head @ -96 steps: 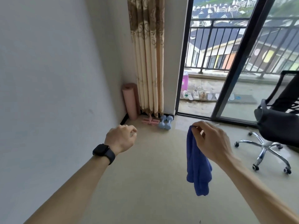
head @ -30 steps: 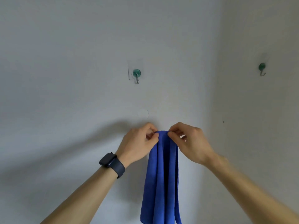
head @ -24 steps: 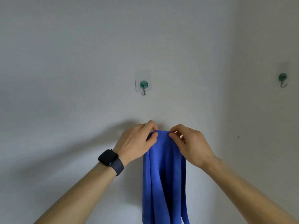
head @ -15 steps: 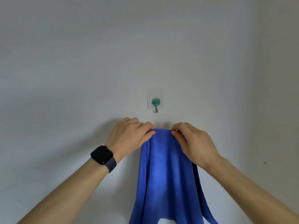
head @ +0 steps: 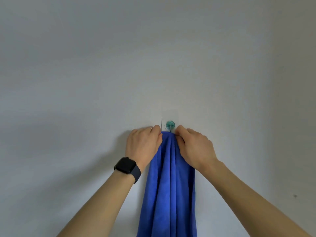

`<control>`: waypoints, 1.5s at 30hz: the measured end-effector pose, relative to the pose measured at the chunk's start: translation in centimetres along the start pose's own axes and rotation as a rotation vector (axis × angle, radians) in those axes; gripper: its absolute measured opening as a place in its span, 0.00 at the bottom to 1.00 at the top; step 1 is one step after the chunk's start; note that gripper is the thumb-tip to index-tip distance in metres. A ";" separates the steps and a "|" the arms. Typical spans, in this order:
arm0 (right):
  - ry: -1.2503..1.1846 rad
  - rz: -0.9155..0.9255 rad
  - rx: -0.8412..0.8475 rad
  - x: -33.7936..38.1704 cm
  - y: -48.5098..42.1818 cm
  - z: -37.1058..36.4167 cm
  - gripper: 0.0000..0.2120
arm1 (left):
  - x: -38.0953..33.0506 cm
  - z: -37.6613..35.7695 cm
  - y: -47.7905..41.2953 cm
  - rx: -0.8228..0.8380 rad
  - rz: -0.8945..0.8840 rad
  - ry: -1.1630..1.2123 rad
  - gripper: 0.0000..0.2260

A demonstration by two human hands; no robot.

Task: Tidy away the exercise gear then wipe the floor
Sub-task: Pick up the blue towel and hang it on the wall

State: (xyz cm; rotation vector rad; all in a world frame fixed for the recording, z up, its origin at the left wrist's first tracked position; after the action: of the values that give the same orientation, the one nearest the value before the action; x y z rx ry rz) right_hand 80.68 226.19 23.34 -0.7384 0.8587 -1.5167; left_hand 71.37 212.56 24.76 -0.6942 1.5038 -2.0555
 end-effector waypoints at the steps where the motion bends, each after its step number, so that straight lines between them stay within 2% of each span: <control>1: -0.037 -0.013 -0.003 -0.2 0.7 -0.3 0.07 | -0.2 -0.1 1.0 0.005 0.001 0.019 0.11; 3: -0.126 -0.061 -0.043 -0.6 1.9 -0.7 0.08 | -0.9 -0.3 3.0 0.008 0.025 0.084 0.08; 6: -0.235 -0.101 -0.134 -0.1 3.2 -1.4 0.10 | -1.5 0.1 4.7 0.066 0.196 0.248 0.05; 9: -0.322 -0.125 -0.147 1.2 5.4 -2.2 0.15 | -1.8 0.1 6.3 0.212 0.322 0.422 0.13; 12: -0.313 -0.116 -0.090 1.8 8.6 -3.8 0.24 | -1.8 -0.2 9.1 0.277 0.300 0.450 0.21; 16: -0.309 -0.164 -0.036 2.2 13.1 -5.8 0.30 | -2.4 -1.9 14.5 0.387 0.274 0.489 0.28; 22: -0.289 -0.242 0.110 4.2 22.0 -8.7 0.31 | -3.6 -3.1 24.7 0.559 0.316 0.563 0.32; 28: -0.273 -0.304 0.257 5.7 32.2 -9.9 0.32 | -3.5 -2.6 34.8 0.810 0.301 0.441 0.28; 34: -0.272 -0.300 0.366 6.3 38.1 -8.7 0.23 | -3.3 1.4 40.1 0.968 0.354 0.323 0.22; 39: -0.386 -0.242 0.483 8.0 42.2 -8.4 0.16 | -2.9 6.6 45.6 1.064 0.534 0.191 0.21; 45: -0.564 -0.063 0.660 13.1 46.8 -8.6 0.13 | -2.4 16.7 53.7 1.150 0.799 -0.044 0.21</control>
State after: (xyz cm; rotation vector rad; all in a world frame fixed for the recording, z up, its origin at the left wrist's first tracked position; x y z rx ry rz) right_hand 96.53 211.95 -21.17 -0.6406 -0.0968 -1.4155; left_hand 89.16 188.03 -22.63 0.2863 0.2570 -1.7803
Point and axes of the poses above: each hand's wrist, its own y-axis away from the middle knuckle, its own z-axis out of the back of the hand, x = y × z, the point moved 4 cm from there along -y, towards the middle knuckle, and after that the axes turned 7 degrees about z, right-handed, at the moved point
